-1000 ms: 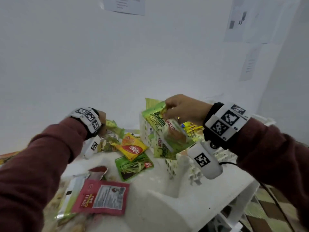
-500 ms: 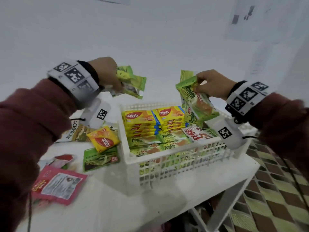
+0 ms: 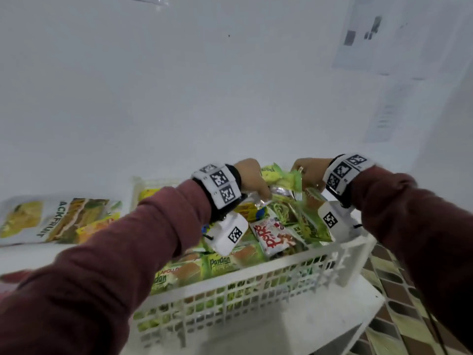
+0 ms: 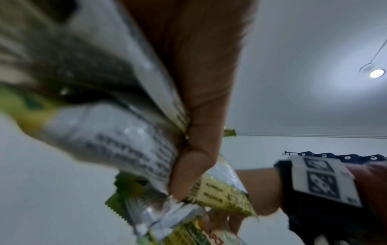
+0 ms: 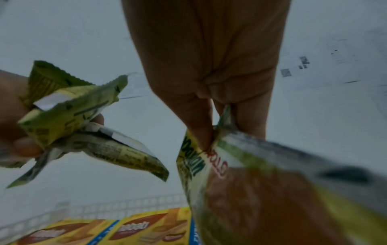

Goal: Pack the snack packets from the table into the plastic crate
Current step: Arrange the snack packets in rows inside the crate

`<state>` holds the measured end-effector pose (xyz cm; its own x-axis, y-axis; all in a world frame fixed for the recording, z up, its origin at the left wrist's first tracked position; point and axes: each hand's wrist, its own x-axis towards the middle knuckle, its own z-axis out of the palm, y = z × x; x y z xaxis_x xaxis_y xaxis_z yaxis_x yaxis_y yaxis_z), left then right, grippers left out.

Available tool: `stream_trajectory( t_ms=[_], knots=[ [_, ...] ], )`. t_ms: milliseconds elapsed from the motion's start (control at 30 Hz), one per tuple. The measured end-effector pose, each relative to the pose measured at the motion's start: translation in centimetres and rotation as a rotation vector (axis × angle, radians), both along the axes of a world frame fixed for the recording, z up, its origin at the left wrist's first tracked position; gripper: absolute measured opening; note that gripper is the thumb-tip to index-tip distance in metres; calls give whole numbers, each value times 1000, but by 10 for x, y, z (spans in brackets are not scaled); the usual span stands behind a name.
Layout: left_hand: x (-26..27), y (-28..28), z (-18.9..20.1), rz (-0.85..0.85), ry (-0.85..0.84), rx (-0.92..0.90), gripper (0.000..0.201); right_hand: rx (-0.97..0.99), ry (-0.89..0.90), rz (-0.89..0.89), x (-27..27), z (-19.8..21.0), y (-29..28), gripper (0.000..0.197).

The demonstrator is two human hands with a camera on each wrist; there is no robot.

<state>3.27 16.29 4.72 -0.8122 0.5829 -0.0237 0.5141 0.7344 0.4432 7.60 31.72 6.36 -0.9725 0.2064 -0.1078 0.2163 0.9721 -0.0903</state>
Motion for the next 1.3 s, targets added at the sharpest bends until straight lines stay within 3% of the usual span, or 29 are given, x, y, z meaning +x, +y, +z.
stream_trajectory(
  t_ms=[133,267,367,467,567,700,833,1167,1300],
  knots=[
    [-12,30,-29,-18,-118,-9,24,54,-132,4,-24,-8,16,40],
    [-7,39,-56,-57,-202,-90,80,133,-279,54,-38,-17,22,49],
    [-11,40,-65,-67,-270,-108,90,186,-265,120,-49,-14,27,52],
    [-13,37,-58,-66,-242,-99,82,183,-218,256,-52,-8,25,57],
    [-9,29,-47,-64,-143,-123,63,111,-179,412,-49,-7,17,44],
    [-6,19,-51,-111,-154,-343,45,90,-235,537,-48,-26,6,36],
    [5,14,-72,-150,-342,-524,46,187,-312,591,-48,-55,-5,47],
    [15,20,-87,-236,-314,-553,56,244,-344,567,-43,-80,-9,69],
    [18,25,-88,-269,-256,-576,52,256,-320,565,-43,-83,-11,66]
  ],
)
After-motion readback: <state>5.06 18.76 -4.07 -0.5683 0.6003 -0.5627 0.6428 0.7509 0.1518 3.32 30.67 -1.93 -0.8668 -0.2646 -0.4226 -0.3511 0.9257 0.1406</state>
